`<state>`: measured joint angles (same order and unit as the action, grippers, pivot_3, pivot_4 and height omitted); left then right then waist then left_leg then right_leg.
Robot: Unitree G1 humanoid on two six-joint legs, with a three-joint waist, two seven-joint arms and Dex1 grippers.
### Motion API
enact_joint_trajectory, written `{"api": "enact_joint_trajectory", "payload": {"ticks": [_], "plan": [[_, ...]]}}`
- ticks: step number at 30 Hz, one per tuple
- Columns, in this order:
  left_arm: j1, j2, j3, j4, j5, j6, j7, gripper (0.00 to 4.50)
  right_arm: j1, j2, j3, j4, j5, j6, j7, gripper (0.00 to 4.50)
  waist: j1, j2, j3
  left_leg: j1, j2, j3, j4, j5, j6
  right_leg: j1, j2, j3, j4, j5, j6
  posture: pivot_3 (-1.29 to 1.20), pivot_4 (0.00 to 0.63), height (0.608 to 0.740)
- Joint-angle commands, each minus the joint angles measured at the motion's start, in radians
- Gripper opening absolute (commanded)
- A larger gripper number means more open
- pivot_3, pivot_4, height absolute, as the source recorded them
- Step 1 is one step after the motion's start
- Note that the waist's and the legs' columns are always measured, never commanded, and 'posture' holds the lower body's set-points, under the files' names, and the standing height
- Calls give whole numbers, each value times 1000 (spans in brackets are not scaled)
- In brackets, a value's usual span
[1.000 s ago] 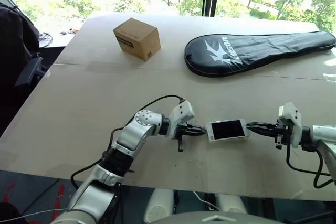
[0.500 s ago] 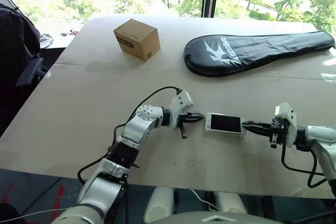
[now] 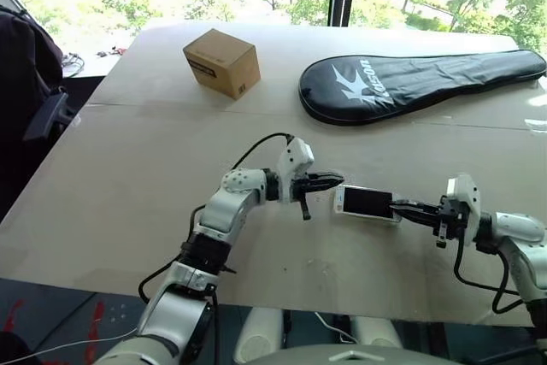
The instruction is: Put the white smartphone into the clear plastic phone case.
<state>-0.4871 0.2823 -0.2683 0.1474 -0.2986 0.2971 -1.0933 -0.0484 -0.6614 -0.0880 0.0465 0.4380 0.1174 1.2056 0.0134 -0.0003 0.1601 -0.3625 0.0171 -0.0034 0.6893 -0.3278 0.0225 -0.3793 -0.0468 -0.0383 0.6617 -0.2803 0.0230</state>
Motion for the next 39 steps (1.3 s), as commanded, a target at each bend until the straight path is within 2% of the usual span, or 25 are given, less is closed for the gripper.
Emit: {"api": "enact_joint_trajectory", "payload": {"ticks": [1, 9, 11, 12, 18, 20, 25, 33, 39], "plan": [[14, 8, -57, -39, 5, 3, -55, 0, 20, -17, 25, 92, -81, -68, 1, 60, 0, 0, 0, 1, 0, 0, 0, 0, 0, 1, 0, 0, 0, 0, 0, 0, 150, 738], [-42, -3, -126, 249, 197, -156, 31, 0, 33, 26, 104, 170, -135, -136, -15, 60, 0, -11, -14, 5, 0, 0, 1, 0, 0, 4, 2, 1, 2, 0, 0, 0, 150, 738], [-41, -7, -129, 291, 211, -191, 29, 0, 33, 47, 118, 197, -133, -115, -28, 60, -2, -15, -19, 10, 0, 0, -1, 0, 0, 8, 2, 1, 1, 0, 0, 0, 150, 738], [-40, -11, -128, 301, 212, -200, 28, 0, 36, 49, 128, 214, -144, -119, -28, 60, -3, -16, -20, 17, 0, 1, -3, -2, 4, 16, 1, 2, -1, 0, -1, 0, 150, 738], [-37, -23, -117, 316, 208, -210, 24, 0, 34, 36, 203, 319, -217, -80, -34, 60, -2, -26, -42, 26, 1, 0, -4, -3, 5, 24, 0, 2, -1, -1, -1, 0, 150, 738], [-35, -23, -116, 317, 211, -213, 24, 0, 32, 20, 243, 348, -268, -87, -40, 60, -2, -25, -44, 34, 1, 0, -7, -3, 5, 30, -2, 2, -2, -2, -3, 0, 150, 738], [-32, -23, -110, 312, 213, -211, 25, 0, 23, 30, 270, 385, -293, -53, -81, 60, -1, -40, -58, 38, 3, -1, -10, -4, 6, 34, -5, 1, -5, -5, -8, 0, 150, 738], [-17, -18, -97, 288, 207, -195, 25, 0, 10, 64, 243, 356, -232, 14, -87, 60, -3, -40, -59, 36, 3, -1, -15, -4, 5, 35, -8, 1, -9, -5, -9, 0, 150, 738], [-17, -18, -95, 289, 212, -196, 23, 0, 15, 40, 277, 364, -264, 27, -67, 60, -1, -39, -59, 37, 4, -1, -19, -4, 5, 35, -8, 1, -10, -6, -11, 0, 150, 738]]}}
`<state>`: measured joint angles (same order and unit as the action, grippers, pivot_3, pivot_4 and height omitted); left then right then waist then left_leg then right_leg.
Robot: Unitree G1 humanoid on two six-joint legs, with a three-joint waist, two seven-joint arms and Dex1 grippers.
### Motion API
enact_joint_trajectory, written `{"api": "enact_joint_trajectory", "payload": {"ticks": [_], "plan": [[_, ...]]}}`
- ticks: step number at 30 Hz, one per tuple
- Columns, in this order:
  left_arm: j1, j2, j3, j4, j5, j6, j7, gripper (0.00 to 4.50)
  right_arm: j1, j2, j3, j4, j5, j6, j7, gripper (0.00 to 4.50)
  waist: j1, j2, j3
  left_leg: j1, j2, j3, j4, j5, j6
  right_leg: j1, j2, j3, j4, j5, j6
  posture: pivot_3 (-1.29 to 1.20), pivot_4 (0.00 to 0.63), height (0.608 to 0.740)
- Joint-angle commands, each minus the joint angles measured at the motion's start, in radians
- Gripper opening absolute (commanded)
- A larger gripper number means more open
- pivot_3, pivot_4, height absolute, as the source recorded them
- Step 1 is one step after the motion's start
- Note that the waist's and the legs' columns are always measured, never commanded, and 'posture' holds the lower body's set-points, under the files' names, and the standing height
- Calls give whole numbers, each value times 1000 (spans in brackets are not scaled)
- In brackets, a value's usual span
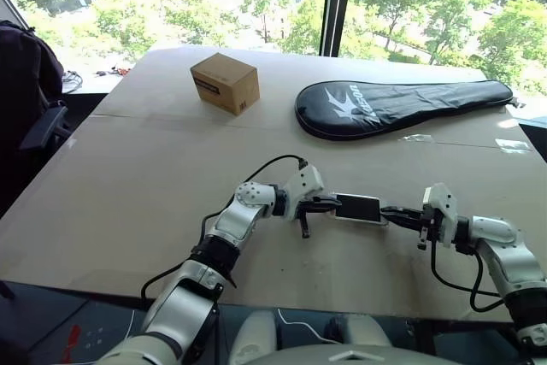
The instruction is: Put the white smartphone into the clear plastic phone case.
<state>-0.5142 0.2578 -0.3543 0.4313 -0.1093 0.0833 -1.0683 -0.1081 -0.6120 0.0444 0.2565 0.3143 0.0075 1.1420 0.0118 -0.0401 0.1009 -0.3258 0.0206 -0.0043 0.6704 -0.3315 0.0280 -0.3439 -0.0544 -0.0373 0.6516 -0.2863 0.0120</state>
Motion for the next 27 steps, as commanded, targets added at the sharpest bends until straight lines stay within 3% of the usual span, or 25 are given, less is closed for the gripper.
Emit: {"api": "enact_joint_trajectory", "payload": {"ticks": [1, 6, 11, 14, 16, 18, 22, 23, 26, 27], "plan": [[9, 6, -8, 6, 22, 16, -2, 0, 76, -12, 149, 152, -144, 138, -3, 60, 1, 1, -1, -1, 0, 0, -1, 0, 0, 0, 0, 0, -2, 0, 0, 0, 150, 738], [10, 4, -8, 5, 23, 15, -3, 0, 81, -7, 138, 138, -130, 123, -2, 60, -1, 1, -1, -1, 0, 0, -4, 0, 0, 0, 0, -1, -8, 0, 0, 0, 150, 738], [12, -2, 17, -7, -14, 8, -22, 0, 64, 41, 24, 106, -5, 34, 30, 60, 0, 4, 1, -2, 0, 0, -5, 0, 0, -1, 0, -1, -9, 0, 0, 0, 150, 738], [13, 12, 53, -58, -59, -5, -49, 0, 66, 48, -58, 35, 80, 54, 30, 746, -4, 15, 14, -4, 0, 0, -6, 0, 0, -3, 0, -1, -10, 0, 0, 0, 150, 738], [15, 25, 77, -89, -80, -1, -57, 0, 80, 37, -81, -18, 111, 64, 42, 1566, -3, 25, 19, -11, 0, 0, -5, 0, 0, -12, 0, -2, -9, 1, 0, 0, 150, 738], [28, 60, 97, -140, -108, 18, -85, 554, 96, 18, -113, -87, 146, 67, 54, 2582, -3, 27, 20, -28, 0, 0, -3, 1, -1, -31, 0, -3, -5, 3, 5, 0, 150, 738], [63, 138, 139, -243, -170, 43, -155, 2190, 113, -56, -167, -149, 176, 55, 96, 4289, -3, 40, 33, -37, 0, -1, -2, 4, -6, -38, 0, -6, -6, 3, 5, 0, 150, 738], [69, 160, 156, -271, -191, 64, -162, 2665, 117, -84, -184, -150, 184, 50, 117, 4500, 0, 42, 38, -38, 0, -2, -2, 4, -6, -38, 0, -6, -8, 4, 5, 0, 150, 738], [110, 246, 185, -324, -178, 49, -174, 4145, 128, -160, -245, -110, 203, 31, 175, 4500, 9, 44, 47, -40, -3, -4, -1, 3, -5, -38, -1, -8, -9, 4, 5, 0, 150, 738], [127, 274, 193, -330, -173, 44, -177, 4454, 129, -182, -263, -81, 203, 20, 196, 4500, 8, 46, 49, -40, -3, -4, -1, 3, -5, -37, -1, -8, -10, 4, 5, 0, 150, 738]]}}
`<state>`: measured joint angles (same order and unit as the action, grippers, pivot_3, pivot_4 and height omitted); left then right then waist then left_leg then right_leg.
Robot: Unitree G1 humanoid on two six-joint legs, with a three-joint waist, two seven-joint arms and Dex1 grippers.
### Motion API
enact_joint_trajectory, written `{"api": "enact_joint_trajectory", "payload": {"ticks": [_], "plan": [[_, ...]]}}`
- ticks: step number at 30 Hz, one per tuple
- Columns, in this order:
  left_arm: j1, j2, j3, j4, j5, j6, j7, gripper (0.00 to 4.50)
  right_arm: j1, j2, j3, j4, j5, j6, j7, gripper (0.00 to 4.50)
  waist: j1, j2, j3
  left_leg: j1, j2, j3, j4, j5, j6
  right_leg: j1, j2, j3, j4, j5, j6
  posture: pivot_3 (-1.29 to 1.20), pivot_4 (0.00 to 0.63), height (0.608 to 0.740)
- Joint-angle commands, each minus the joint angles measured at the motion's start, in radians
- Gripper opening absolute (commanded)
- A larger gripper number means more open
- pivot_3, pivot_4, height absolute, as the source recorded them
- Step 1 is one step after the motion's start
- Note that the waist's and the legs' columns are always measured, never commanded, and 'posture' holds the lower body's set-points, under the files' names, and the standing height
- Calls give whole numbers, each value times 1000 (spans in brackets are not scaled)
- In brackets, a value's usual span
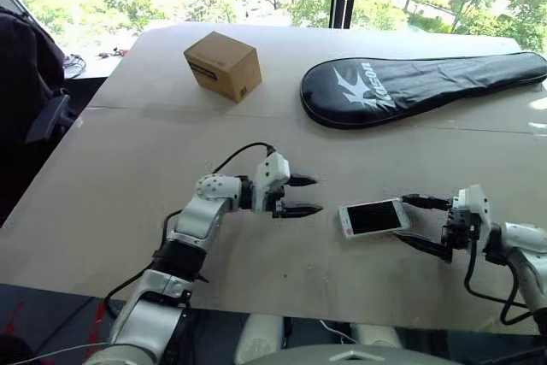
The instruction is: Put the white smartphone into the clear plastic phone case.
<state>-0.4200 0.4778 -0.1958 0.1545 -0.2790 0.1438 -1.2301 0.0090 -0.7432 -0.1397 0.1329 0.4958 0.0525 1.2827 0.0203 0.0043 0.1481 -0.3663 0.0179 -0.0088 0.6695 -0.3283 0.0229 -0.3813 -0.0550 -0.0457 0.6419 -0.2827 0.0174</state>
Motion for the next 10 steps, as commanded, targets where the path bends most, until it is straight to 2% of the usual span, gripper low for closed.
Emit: {"api": "enact_joint_trajectory", "payload": {"ticks": [1, 4, 10], "plan": [[47, 79, 43, -55, 1, -16, -16, 4454, 11, -70, -93, 74, 17, -38, 73, 4500, -2, 2, 3, 0, 0, 0, -1, 0, 0, 0, 0, 0, 0, 0, 0, 0, 150, 738], [73, 153, 78, -76, -20, -11, -48, 4454, -10, -117, -137, 169, 2, -70, 101, 4500, -5, 3, 10, 0, 0, 0, -1, 0, 0, 0, 1, -1, 0, 0, 0, 0, 150, 738], [102, 194, 100, -111, -26, -23, -44, 4454, -43, -145, -164, 237, -2, -92, 123, 4500, -6, 2, 16, 0, -1, 0, 0, 0, 0, 1, 2, -1, 1, 0, 1, 0, 150, 738]]}}
